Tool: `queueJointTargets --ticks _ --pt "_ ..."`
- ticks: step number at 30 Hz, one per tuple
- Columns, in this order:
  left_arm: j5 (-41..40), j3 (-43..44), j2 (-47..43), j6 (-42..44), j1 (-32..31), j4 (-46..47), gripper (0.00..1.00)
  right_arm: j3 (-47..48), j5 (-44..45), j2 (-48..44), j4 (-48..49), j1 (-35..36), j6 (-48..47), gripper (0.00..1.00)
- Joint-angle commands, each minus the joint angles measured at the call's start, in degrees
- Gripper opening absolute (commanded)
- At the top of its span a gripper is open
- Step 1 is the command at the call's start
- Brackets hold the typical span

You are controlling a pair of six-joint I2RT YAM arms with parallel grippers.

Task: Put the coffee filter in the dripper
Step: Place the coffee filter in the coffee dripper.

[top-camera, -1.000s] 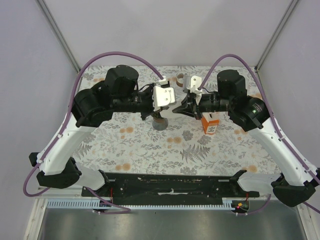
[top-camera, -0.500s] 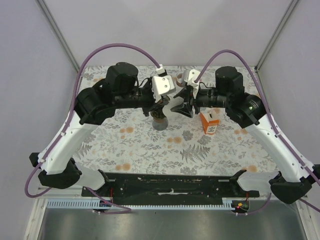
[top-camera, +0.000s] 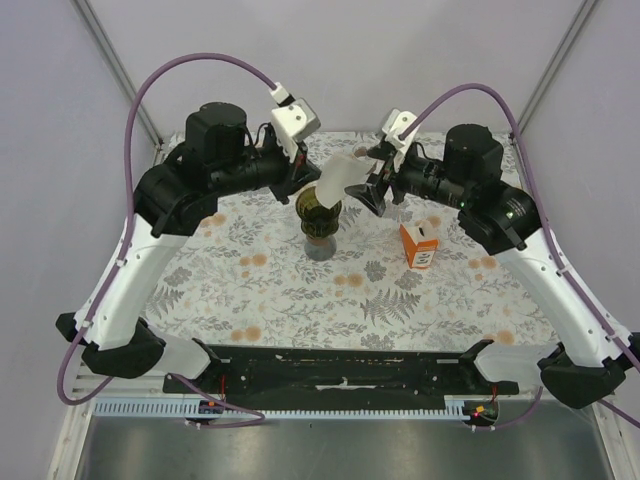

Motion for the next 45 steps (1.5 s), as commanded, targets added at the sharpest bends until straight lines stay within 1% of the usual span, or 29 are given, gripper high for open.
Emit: queueJointTargets --ticks 1,3,4,5,7,9,11,15,19,22,27,36,45 --pt "2.2 2.6 -1.4 -8.2 3.8 4.4 0.02 2.6 8.6 -2.2 6.2 -0.1 2.2 0.85" --pt "2.4 2.9 -1.5 -10.4 5.8 5.3 0.02 2.8 11.4 -2.6 8.6 0.0 4.5 0.82" --pt "2.5 3.0 -1.6 -12.5 6.5 5.7 0.02 2.8 11.2 -2.8 10.2 0.0 6.0 0.81" --pt "2.5 3.1 -1.5 -13.6 7.3 6.2 0.02 2.6 10.7 -3.0 11.6 0.2 7.6 0.76" --pt "2.6 3.6 -1.3 -15.9 8.7 7.0 0.02 1.8 9.8 -2.7 15.0 2.4 9.8 0.72" --pt "3.4 3.9 -1.0 -17.7 9.6 7.7 0.02 2.4 11.2 -1.2 16.3 6.5 8.9 0.72" --pt "5.3 3.9 -0.9 -18.8 10.3 8.0 0.02 4.2 12.7 1.5 15.9 9.2 7.9 0.74" --pt "8.6 3.4 -0.9 -19.7 10.5 8.9 0.02 7.9 11.0 5.5 15.8 9.6 10.0 0.72" --pt "10.4 2.6 -1.2 -19.2 10.5 9.2 0.02 10.2 10.8 7.8 16.5 9.7 10.5 0.63" --pt "11.8 2.5 -1.0 -19.2 10.5 9.5 0.02 11.7 11.2 9.4 16.2 9.5 10.7 0.54" --pt "12.1 2.5 -1.1 -18.1 10.5 9.1 0.02 11.8 14.0 10.0 16.2 9.6 10.6 0.41" --pt "6.1 3.0 -0.9 -15.1 10.5 7.9 0.02 11.0 19.1 9.3 16.0 9.6 9.8 0.36" --pt "6.1 2.9 -0.9 -13.6 10.1 7.5 0.02 11.7 19.1 10.6 16.1 9.6 9.7 0.35"
